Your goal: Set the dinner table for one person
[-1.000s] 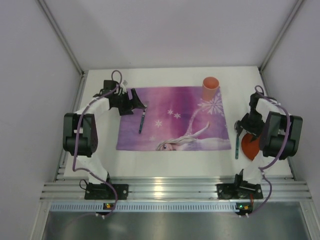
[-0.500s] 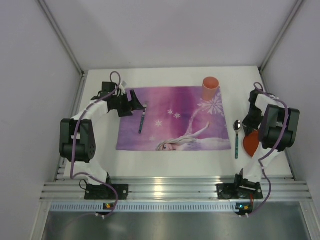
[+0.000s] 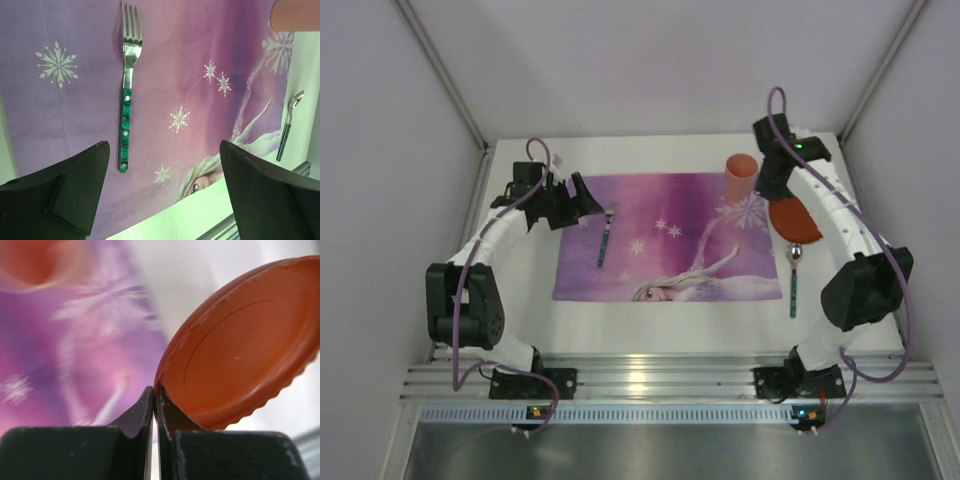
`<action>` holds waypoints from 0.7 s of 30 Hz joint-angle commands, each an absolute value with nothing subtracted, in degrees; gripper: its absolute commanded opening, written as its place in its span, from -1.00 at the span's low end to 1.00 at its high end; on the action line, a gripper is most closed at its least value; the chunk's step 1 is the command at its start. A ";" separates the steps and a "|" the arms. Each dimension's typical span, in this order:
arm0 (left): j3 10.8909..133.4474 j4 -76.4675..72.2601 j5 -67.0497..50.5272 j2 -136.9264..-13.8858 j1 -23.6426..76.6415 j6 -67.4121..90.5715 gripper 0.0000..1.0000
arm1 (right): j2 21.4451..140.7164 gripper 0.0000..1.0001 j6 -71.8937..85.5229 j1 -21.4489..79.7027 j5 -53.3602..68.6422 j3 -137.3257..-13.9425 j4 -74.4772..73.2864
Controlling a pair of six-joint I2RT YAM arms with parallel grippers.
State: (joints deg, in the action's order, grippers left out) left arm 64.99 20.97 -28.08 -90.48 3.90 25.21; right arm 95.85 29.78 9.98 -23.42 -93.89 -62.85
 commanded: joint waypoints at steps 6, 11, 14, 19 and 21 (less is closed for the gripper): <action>62.32 25.40 -22.95 -79.29 4.13 26.10 0.93 | 111.93 -1.00 36.31 39.08 -20.84 -112.75 -67.78; 59.68 28.65 -20.75 -70.94 4.13 26.19 0.94 | 121.45 -1.00 34.28 42.97 -18.21 -121.54 -65.57; 58.63 31.46 -18.55 -66.63 4.13 25.67 0.95 | 127.85 -1.00 33.40 43.15 -15.31 -124.62 -61.80; 57.48 35.50 -16.18 -61.01 4.13 25.75 0.96 | 136.48 -1.00 31.12 42.80 -7.49 -131.47 -57.23; 57.13 36.03 -15.56 -59.60 4.13 26.19 0.96 | 137.81 -1.00 30.76 42.80 -4.23 -131.66 -54.42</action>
